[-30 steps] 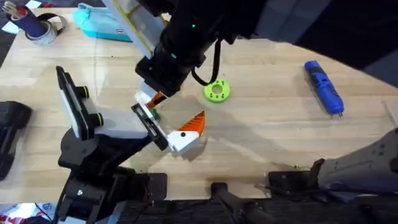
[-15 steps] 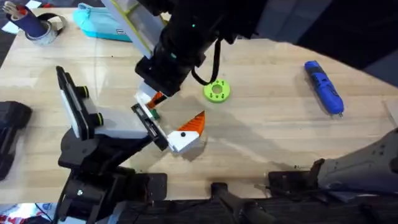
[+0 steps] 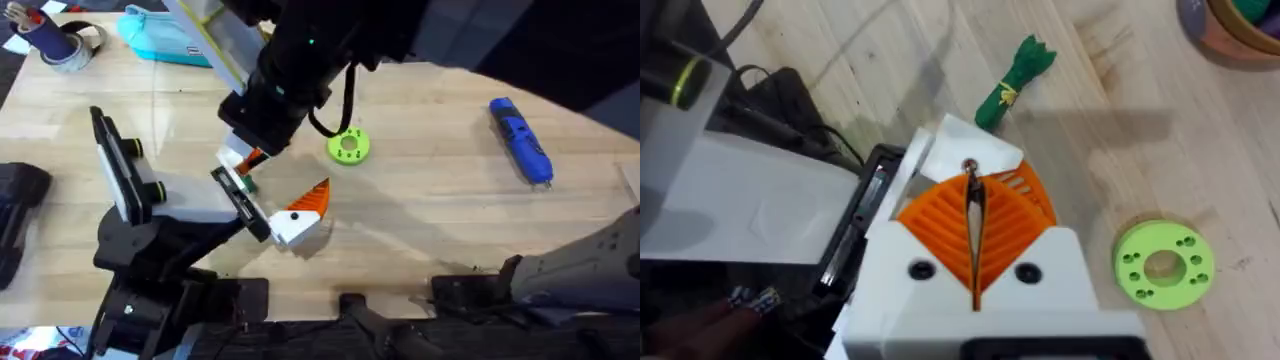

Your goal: Pick up the gripper from the table and insert it into the empty holder that is missing its gripper. Then pick up a screw, insert it into the mounting hole, and use the screwdriver to tighten it. Finally, clean up the table by picking up the vegetable and placing it into the bucket.

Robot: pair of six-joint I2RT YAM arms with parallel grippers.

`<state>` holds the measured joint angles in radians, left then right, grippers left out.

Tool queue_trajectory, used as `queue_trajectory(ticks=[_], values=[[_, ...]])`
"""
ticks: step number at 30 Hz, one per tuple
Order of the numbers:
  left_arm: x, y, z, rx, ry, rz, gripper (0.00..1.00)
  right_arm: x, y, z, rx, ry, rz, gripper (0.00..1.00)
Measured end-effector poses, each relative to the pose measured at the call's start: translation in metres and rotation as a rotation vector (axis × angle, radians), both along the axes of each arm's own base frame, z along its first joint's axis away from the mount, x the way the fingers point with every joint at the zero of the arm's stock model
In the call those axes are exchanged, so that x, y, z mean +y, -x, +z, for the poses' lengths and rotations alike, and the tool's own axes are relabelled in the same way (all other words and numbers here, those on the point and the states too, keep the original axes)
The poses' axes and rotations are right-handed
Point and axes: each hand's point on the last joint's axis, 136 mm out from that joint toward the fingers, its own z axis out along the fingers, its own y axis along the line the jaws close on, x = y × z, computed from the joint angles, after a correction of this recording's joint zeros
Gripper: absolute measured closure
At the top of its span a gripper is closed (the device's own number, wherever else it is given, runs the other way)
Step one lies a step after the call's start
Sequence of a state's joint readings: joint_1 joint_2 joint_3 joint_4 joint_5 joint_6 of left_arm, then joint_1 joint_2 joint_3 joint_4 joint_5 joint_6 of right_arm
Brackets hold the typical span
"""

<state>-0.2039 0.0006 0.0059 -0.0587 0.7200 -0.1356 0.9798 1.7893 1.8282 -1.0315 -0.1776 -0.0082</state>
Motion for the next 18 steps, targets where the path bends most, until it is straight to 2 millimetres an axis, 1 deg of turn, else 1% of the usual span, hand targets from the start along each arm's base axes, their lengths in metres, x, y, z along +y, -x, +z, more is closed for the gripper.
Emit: queue_trajectory(ticks=[10, 18], values=[[0.0, 0.0, 0.0, 0.002, 0.001, 0.0, 0.01, 0.001, 0.0, -0.013, 0.023, 0.03, 0.002, 0.995], [0.0, 0.0, 0.0, 0.003, 0.002, 0.001, 0.01, 0.003, -0.001, -0.013, 0.021, 0.026, 0.002, 0.995]])
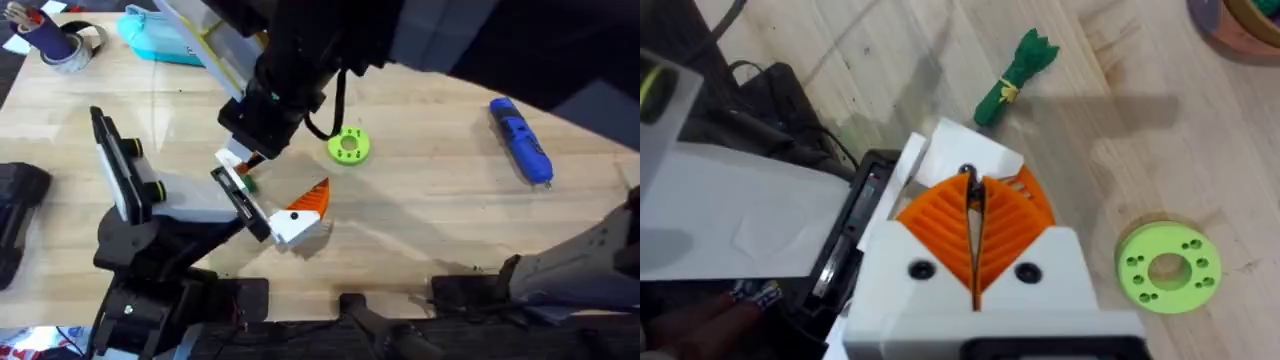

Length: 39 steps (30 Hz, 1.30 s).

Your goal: Pick up the gripper from the table and insert it into the empty holder that is missing its gripper. Then pick up a screw, insert it into the mounting hole, and use the screwdriver to tighten it. Finally, clean up the table by picking up the vegetable and placing it into the bucket.

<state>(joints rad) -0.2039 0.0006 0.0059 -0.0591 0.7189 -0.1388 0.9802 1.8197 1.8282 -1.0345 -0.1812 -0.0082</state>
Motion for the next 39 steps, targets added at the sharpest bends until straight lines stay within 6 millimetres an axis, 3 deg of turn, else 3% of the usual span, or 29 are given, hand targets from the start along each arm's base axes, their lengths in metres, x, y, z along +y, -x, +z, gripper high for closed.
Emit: queue_trajectory(ticks=[34, 36, 39], values=[[0.002, -0.002, 0.0, 0.017, 0.01, 0.017, 0.01, 0.01, -0.006, -0.007, -0.007, -0.01, 0.001, 0.995], [0.002, -0.002, 0.0, 0.017, 0.01, 0.017, 0.01, 0.01, -0.006, -0.007, -0.006, -0.009, 0.001, 0.96], [0.002, -0.002, 0.0, 0.016, 0.01, 0.015, 0.01, 0.01, -0.006, -0.007, -0.007, -0.009, 0.001, 0.818]])
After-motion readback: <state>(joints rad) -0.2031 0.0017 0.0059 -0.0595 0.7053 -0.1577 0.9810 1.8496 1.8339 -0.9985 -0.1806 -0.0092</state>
